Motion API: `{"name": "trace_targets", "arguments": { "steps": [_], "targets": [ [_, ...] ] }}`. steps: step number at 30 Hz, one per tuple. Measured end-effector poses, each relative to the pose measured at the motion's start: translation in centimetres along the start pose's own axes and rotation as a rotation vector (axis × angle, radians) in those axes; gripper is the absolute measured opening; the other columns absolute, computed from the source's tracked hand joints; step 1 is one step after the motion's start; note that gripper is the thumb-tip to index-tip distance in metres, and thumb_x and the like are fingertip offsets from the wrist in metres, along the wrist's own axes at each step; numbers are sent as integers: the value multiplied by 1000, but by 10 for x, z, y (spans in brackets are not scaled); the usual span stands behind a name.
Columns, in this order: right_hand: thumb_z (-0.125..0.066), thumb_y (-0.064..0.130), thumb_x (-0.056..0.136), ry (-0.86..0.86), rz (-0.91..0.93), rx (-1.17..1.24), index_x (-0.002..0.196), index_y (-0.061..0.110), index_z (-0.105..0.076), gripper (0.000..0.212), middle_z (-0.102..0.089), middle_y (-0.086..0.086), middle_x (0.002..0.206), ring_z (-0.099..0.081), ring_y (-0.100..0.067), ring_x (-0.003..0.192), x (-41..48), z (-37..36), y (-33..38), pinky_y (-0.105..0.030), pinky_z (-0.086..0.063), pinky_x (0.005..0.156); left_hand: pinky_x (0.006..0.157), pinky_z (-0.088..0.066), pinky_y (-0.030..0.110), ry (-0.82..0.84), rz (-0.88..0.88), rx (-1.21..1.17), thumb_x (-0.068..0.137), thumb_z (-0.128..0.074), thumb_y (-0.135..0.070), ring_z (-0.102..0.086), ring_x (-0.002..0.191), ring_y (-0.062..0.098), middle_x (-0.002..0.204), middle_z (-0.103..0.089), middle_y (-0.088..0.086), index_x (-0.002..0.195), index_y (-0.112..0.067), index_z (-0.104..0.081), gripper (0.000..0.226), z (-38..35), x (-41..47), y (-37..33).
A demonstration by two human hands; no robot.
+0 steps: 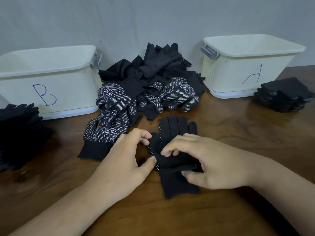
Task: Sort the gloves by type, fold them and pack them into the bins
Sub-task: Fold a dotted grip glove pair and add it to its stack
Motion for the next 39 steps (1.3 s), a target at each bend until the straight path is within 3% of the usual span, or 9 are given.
{"name": "trace_targets", "arguments": {
  "steps": [3,5,9,23,27,31,33,36,39],
  "targets": [
    [-56,39,110,-14,31,-73,148,34,-59,39,-54,26,135,-49,0,133,3,-2,3,-23,-38,113,95,-40,10,-7,-9,12,85,-74,-45,-52,118,-2,117,-51,-36,128,-47,-51,48,-1,-1,0],
    [-49,37,113,-59,42,-22,144,31,-64,34,-58,25,134,-53,0,132,4,1,2,-24,-35,116,90,-42,11,-1,-3,7,86,-74,-48,-55,112,0,118,-50,-37,130,-49,-50,50,-2,-1,0],
    [-51,32,113,-162,24,78,143,24,-66,34,-65,19,133,-60,-6,130,3,8,-1,-27,-47,108,75,-41,14,9,5,3,88,-74,-50,-58,96,4,122,-51,-33,132,-51,-48,51,-1,-1,-2],
    [-50,32,113,-123,64,45,148,29,-62,37,-62,22,140,-57,0,134,0,7,3,-24,-48,110,96,-34,5,24,0,70,89,-74,-47,-45,125,-5,120,-53,-32,129,-43,-54,45,0,0,-5],
    [-54,38,112,-56,40,21,146,32,-63,36,-60,25,143,-53,2,138,3,1,-2,-27,-44,115,93,-38,9,32,12,36,90,-74,-39,-47,121,-5,121,-52,-30,127,-43,-54,42,2,0,-6],
    [-60,48,107,7,35,-13,146,37,-63,40,-56,28,148,-45,6,143,1,-1,-4,-26,-38,120,75,-39,9,-18,91,-58,95,-67,-13,-57,92,7,118,-51,-24,121,-44,-55,42,7,2,4],
    [-57,45,109,18,37,-12,144,38,-65,37,-55,29,150,-44,6,144,2,-1,-4,-27,-36,121,73,-39,11,-54,58,-76,95,-65,-6,-56,97,9,119,-54,-23,114,-42,-59,41,10,3,1],
    [-53,42,112,32,17,14,145,35,-65,36,-54,30,151,-42,7,145,1,1,-4,-28,-35,122,84,-44,21,-40,-89,-57,91,-69,-1,-55,118,11,120,-58,-23,107,-38,-65,41,9,1,-12],
    [-53,43,111,71,7,35,145,38,-64,36,-51,31,153,-39,8,147,-1,1,-4,-31,-35,123,84,-50,35,5,-151,-45,94,-69,-5,-58,120,15,117,-62,-24,101,-39,-68,34,7,-3,-15]
  ]
}}
Point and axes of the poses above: each hand's wrist, its own x-axis towards the middle knuckle, its own z-axis out of the back of the hand, y = z × x, the point moved 6 cm from there along x, towards the middle knuckle
